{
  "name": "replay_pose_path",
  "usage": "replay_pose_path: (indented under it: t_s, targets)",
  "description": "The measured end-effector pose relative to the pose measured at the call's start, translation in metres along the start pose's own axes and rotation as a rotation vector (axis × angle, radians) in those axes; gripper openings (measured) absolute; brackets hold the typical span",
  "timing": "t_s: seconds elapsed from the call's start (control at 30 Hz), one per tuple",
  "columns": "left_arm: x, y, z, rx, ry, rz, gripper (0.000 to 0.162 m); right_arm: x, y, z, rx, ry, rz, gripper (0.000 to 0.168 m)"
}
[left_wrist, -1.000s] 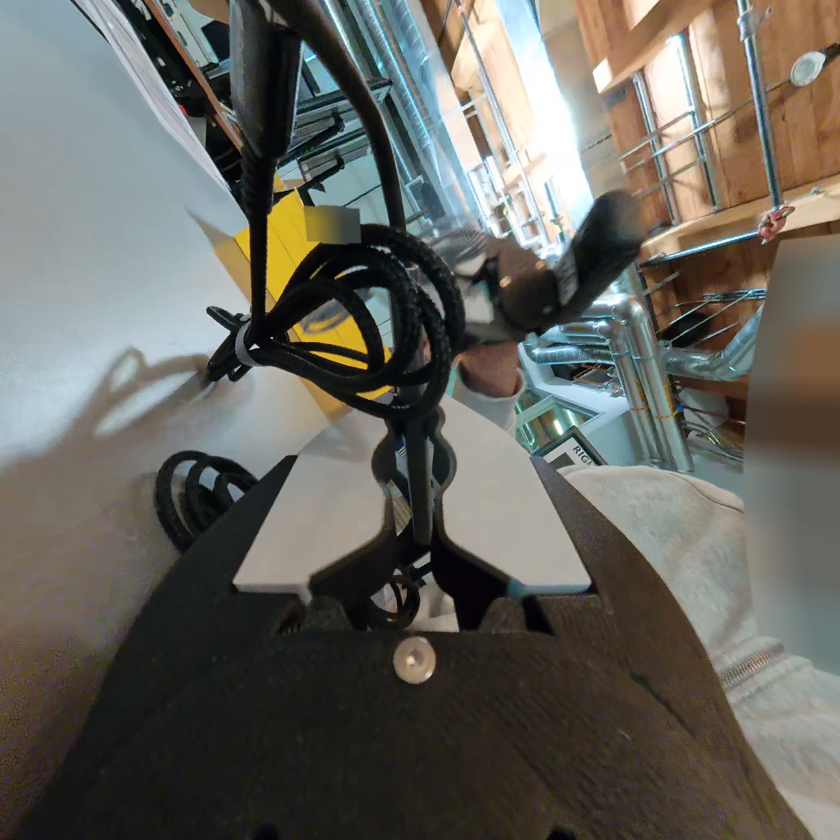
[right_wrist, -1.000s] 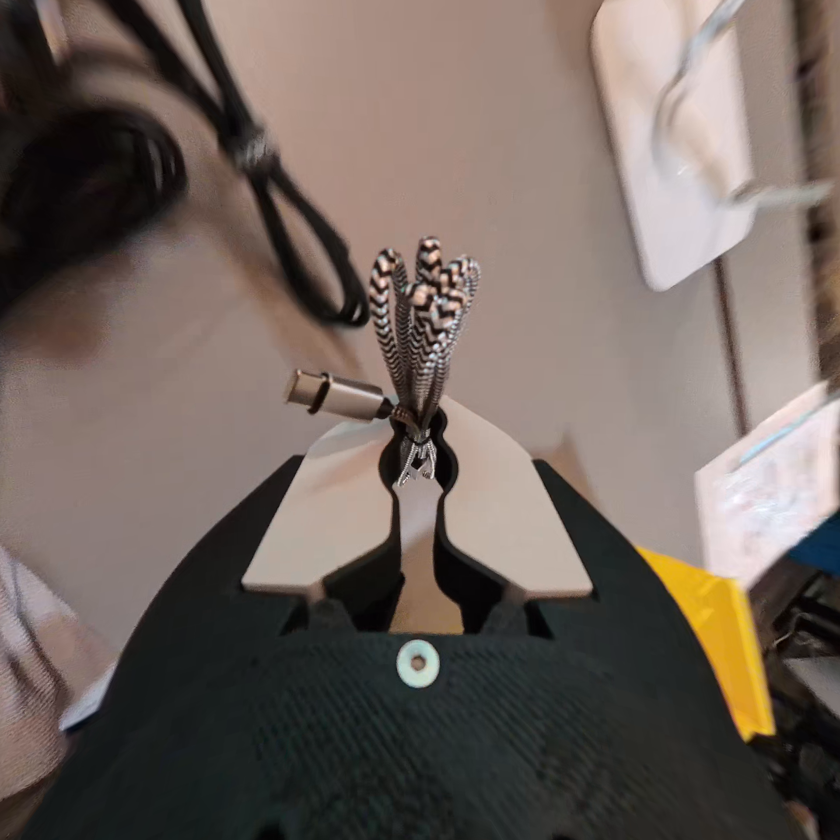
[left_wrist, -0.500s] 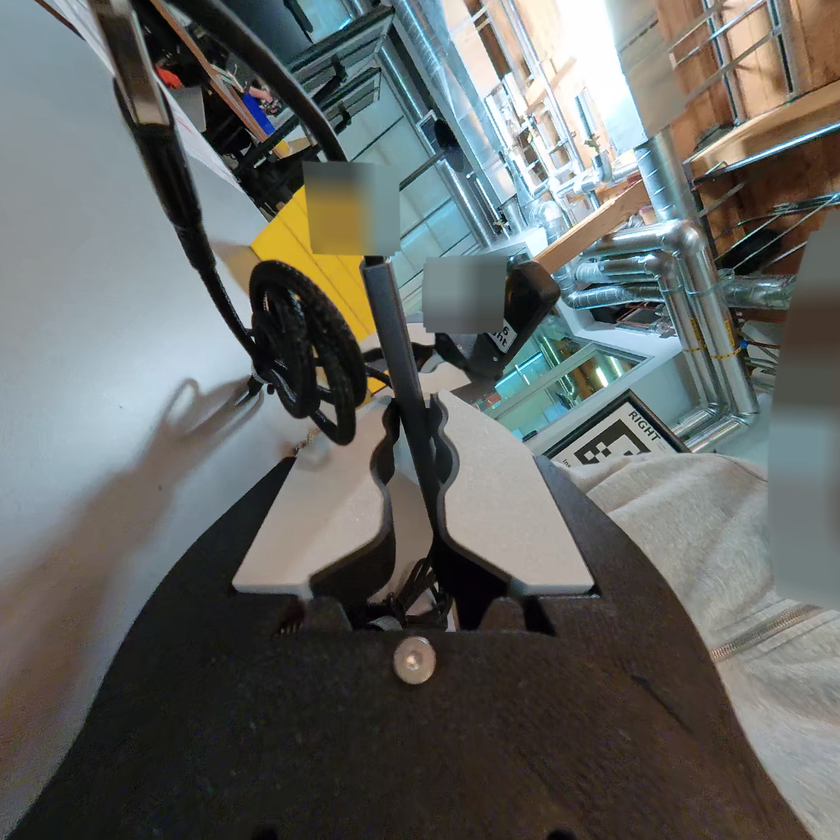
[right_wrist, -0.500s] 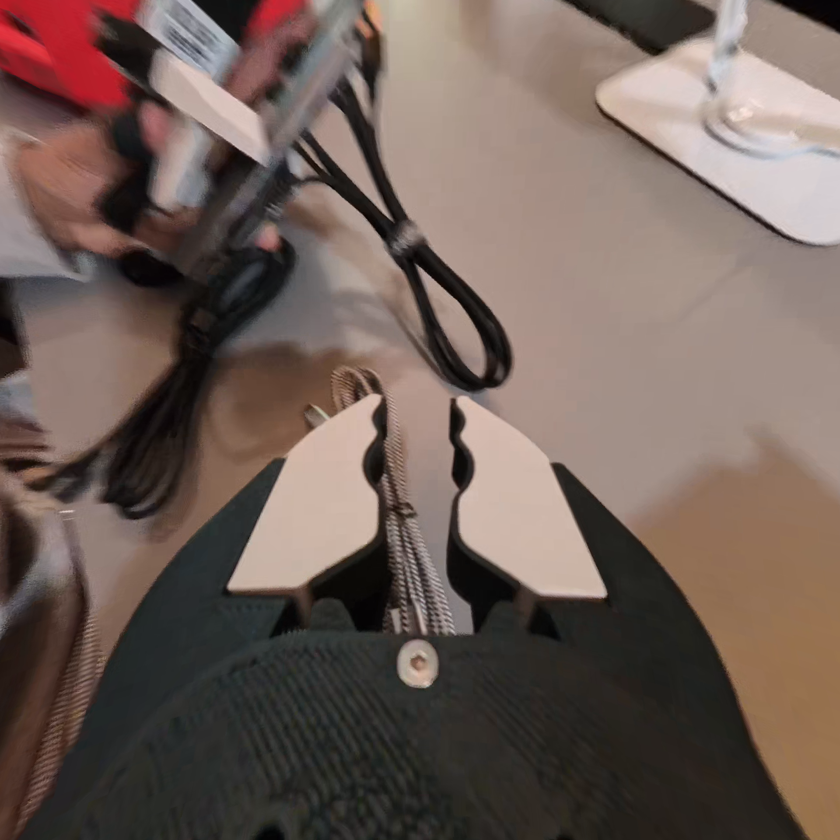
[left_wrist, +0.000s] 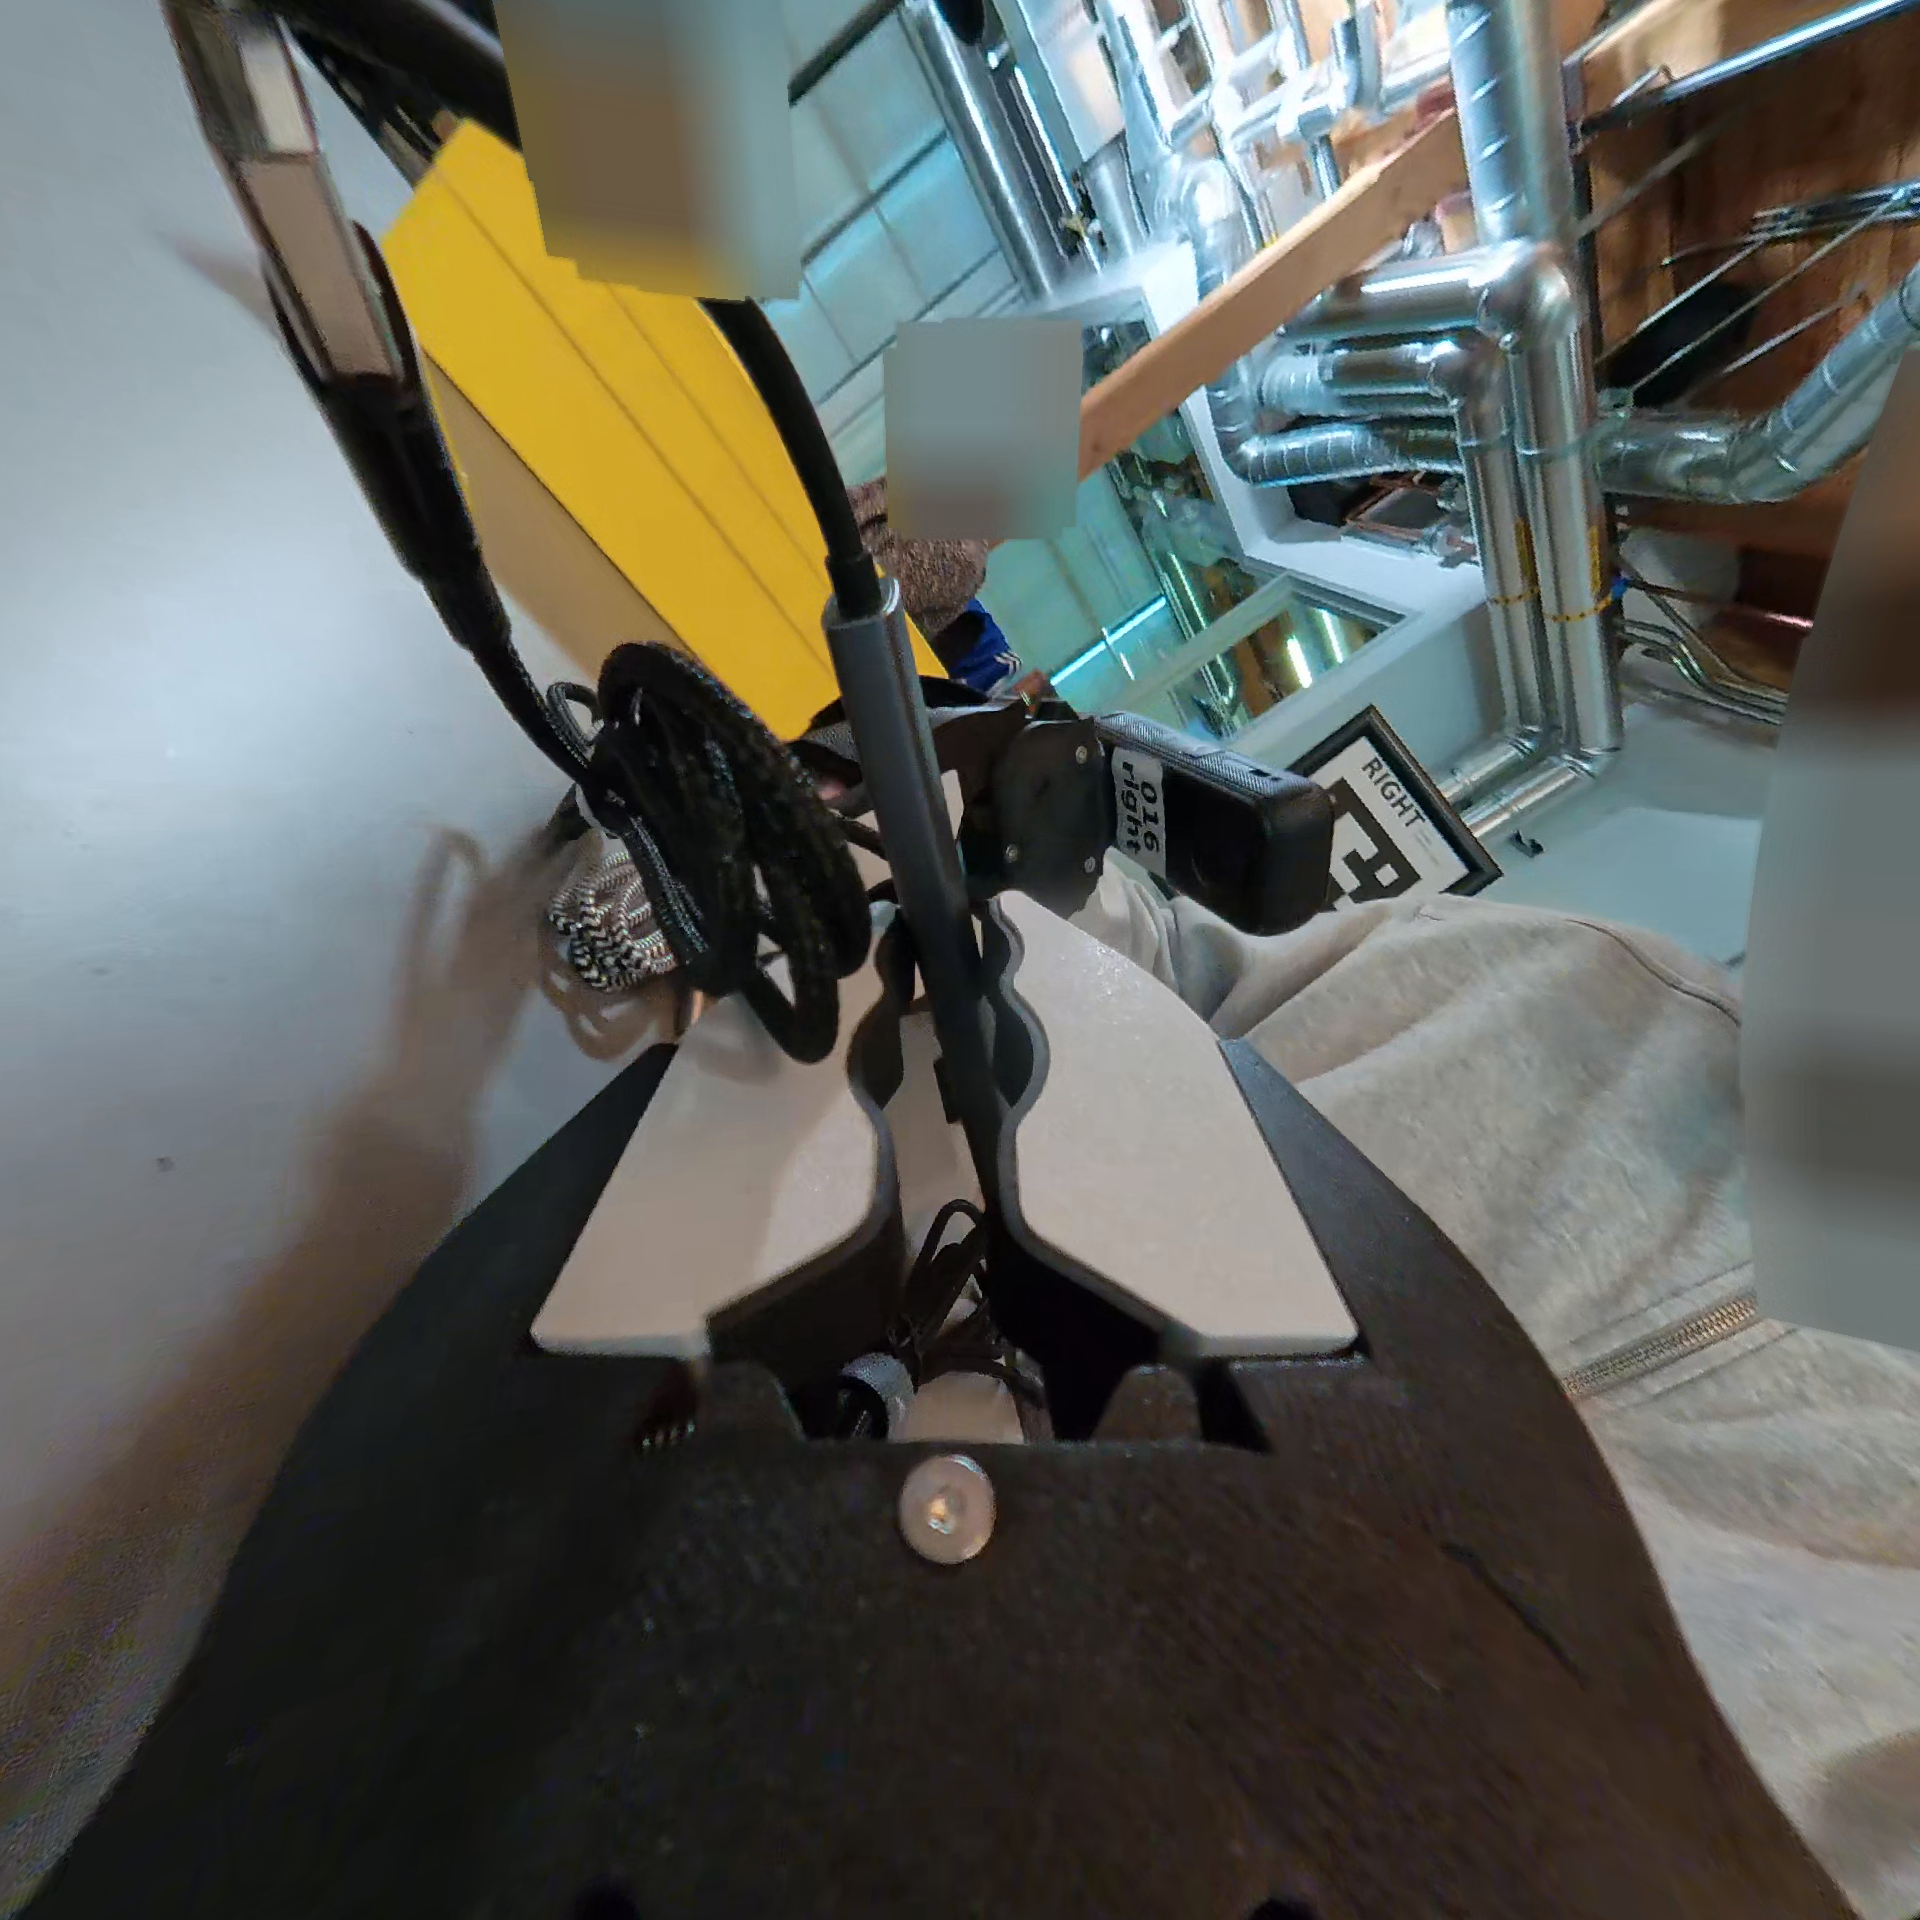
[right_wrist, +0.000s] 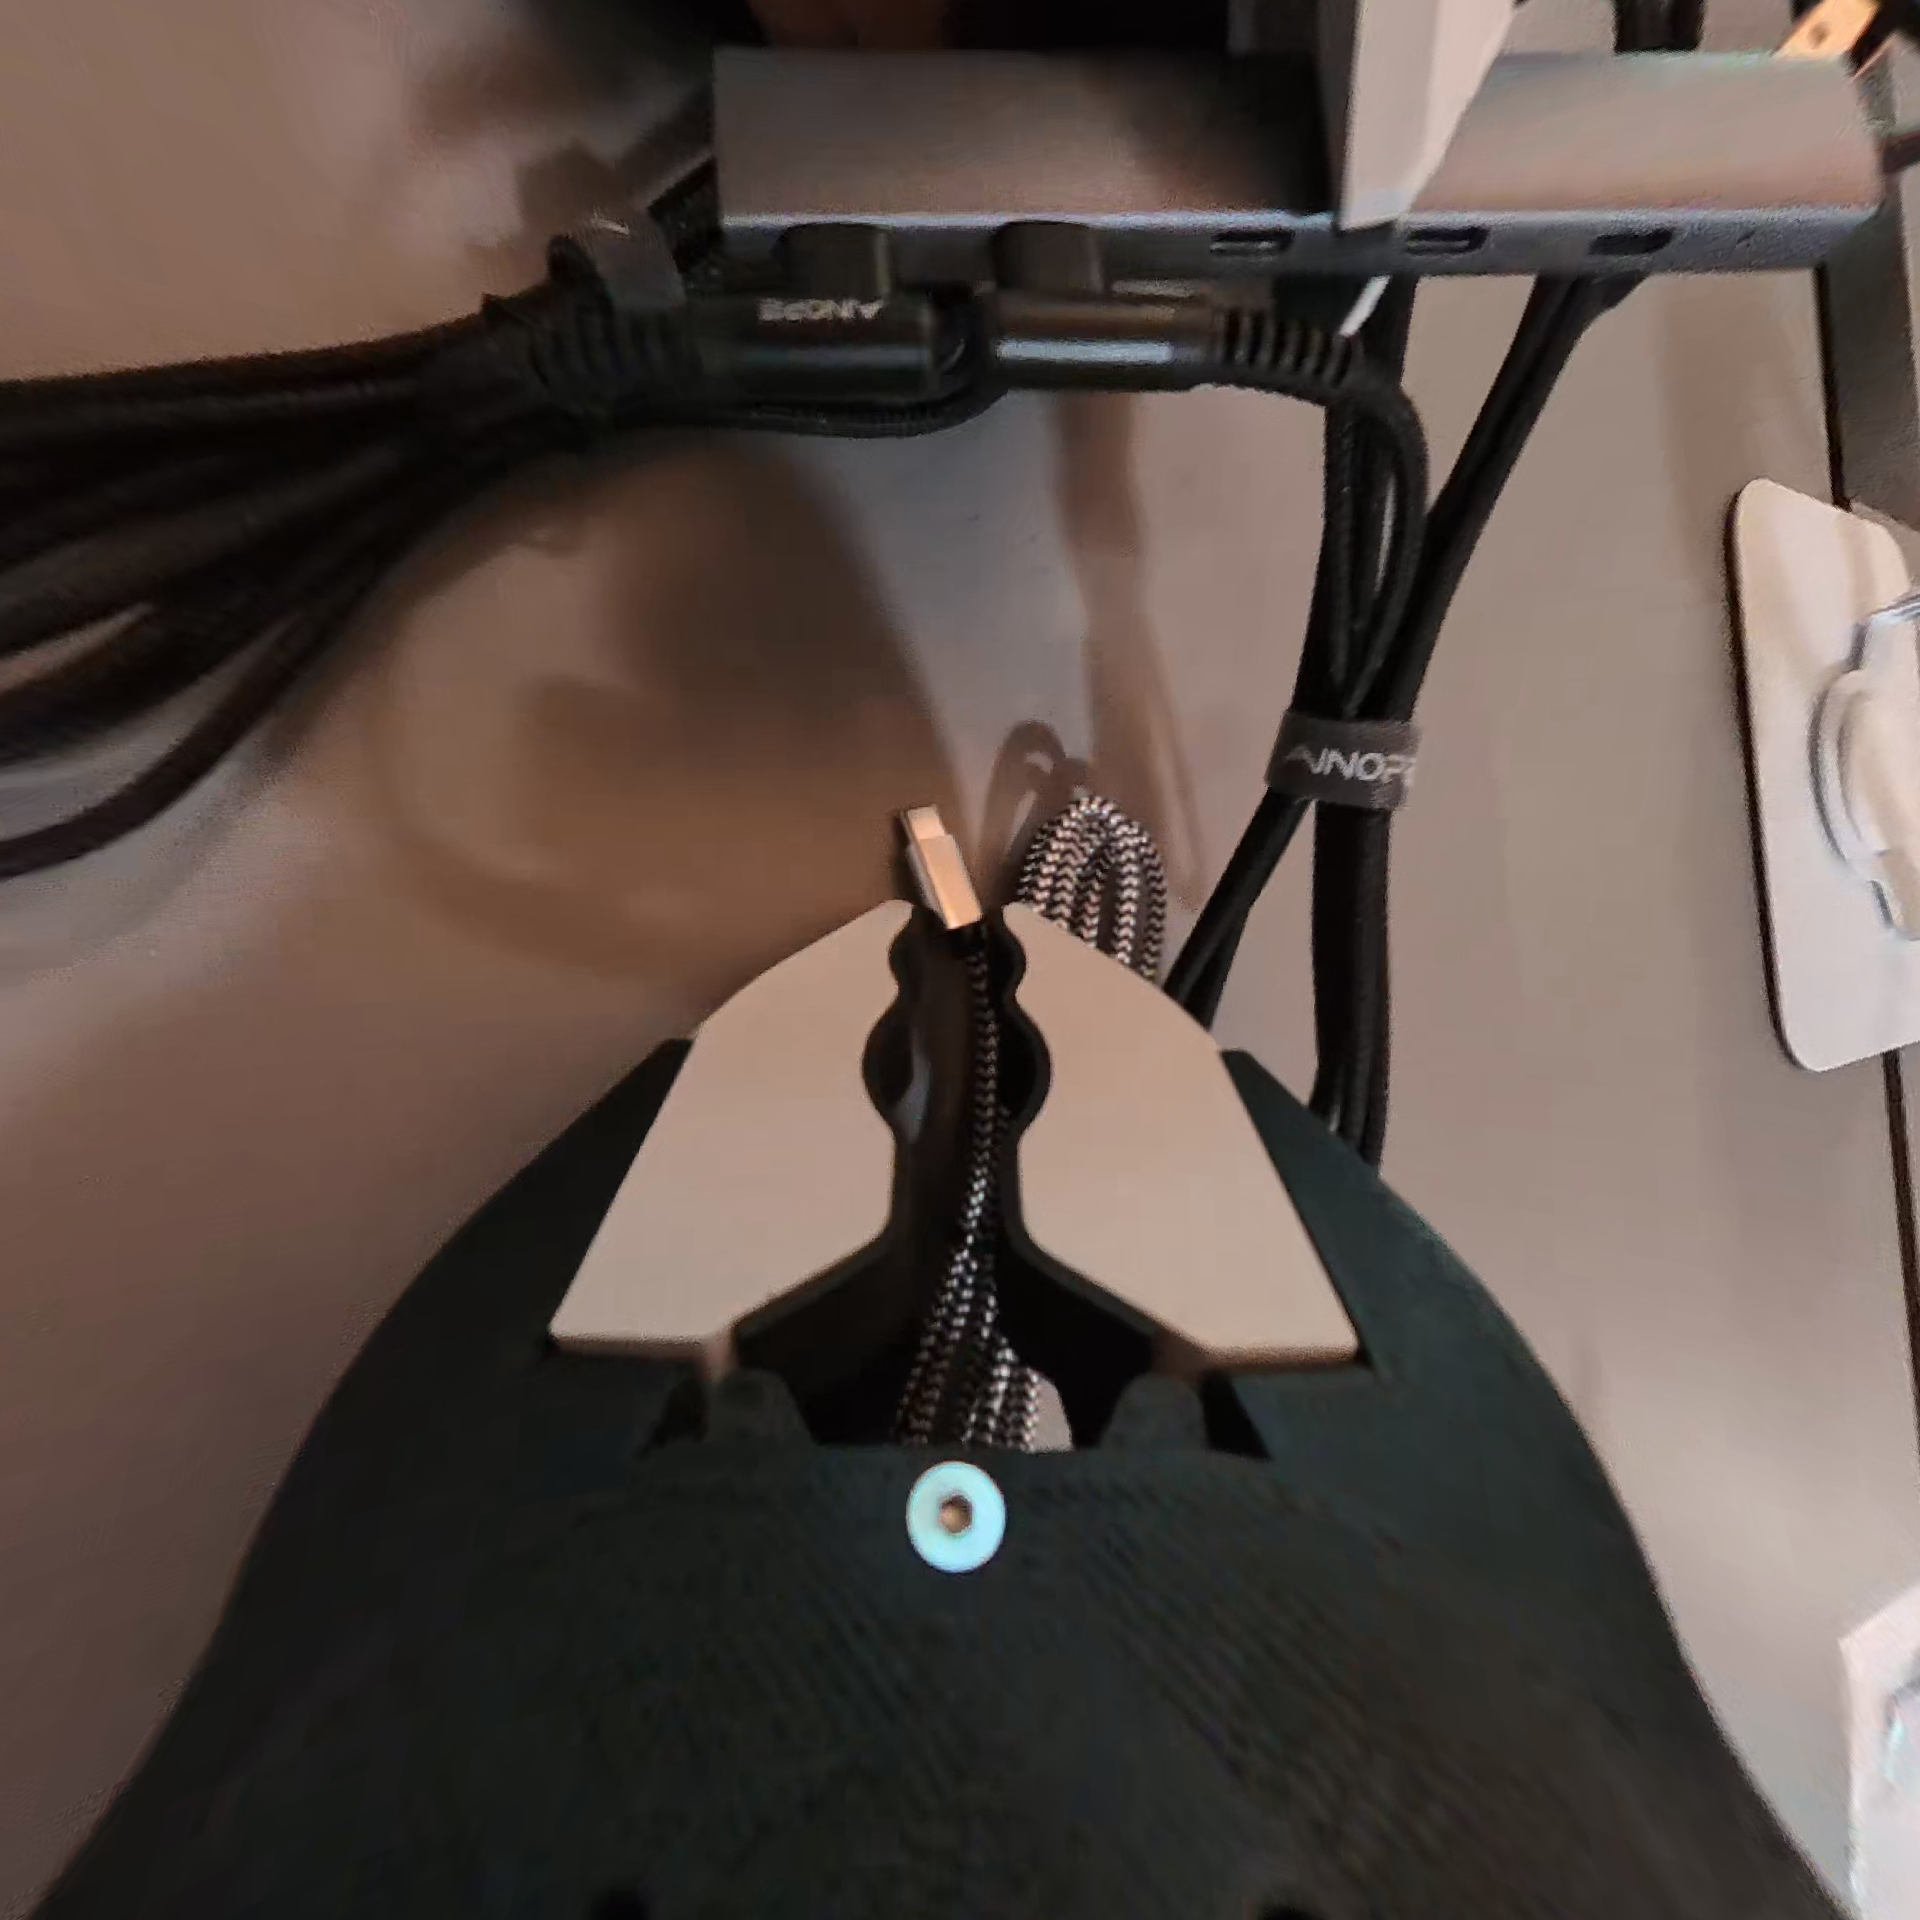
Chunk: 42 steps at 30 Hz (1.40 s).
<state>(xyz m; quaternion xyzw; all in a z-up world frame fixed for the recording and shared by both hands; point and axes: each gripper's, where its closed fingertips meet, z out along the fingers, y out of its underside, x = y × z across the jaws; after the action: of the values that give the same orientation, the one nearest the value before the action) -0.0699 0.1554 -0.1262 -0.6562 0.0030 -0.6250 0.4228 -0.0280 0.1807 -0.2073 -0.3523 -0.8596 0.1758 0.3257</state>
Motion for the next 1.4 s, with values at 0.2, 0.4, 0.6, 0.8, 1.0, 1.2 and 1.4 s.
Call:
replay_pose_path:
  t_s: [0.2,0.4,0.6,0.8,1.0,1.2,1.4]
  targets:
    - [-0.004,0.002,0.002,-0.021,-0.017,-0.028,0.011,0.012,-0.002,-0.006,0.052,-0.001,0.096,0.01]
    - [-0.008,0.0,0.001,0.0,-0.034,-0.064,0.011,0.049,-0.026,-0.038,0.303,0.123,0.272,0.008]
    - [-0.009,0.004,0.005,-0.022,-0.047,-0.055,0.011,0.061,-0.045,-0.052,0.321,0.338,0.231,0.005]
    - [-0.006,0.003,0.005,-0.011,-0.033,-0.047,0.011,0.097,-0.017,-0.074,0.423,0.361,0.603,0.005]
    - [-0.003,0.002,0.004,-0.007,-0.007,-0.042,0.011,0.145,0.048,-0.116,0.598,0.433,0.963,0.005]
    - [-0.003,0.01,0.009,-0.055,-0.007,-0.06,0.012,0.123,0.012,-0.091,0.361,0.537,0.544,0.005]
    - [-0.003,0.014,0.013,-0.077,-0.005,-0.09,0.011,0.076,-0.031,-0.055,0.085,0.609,-0.026,0.0]
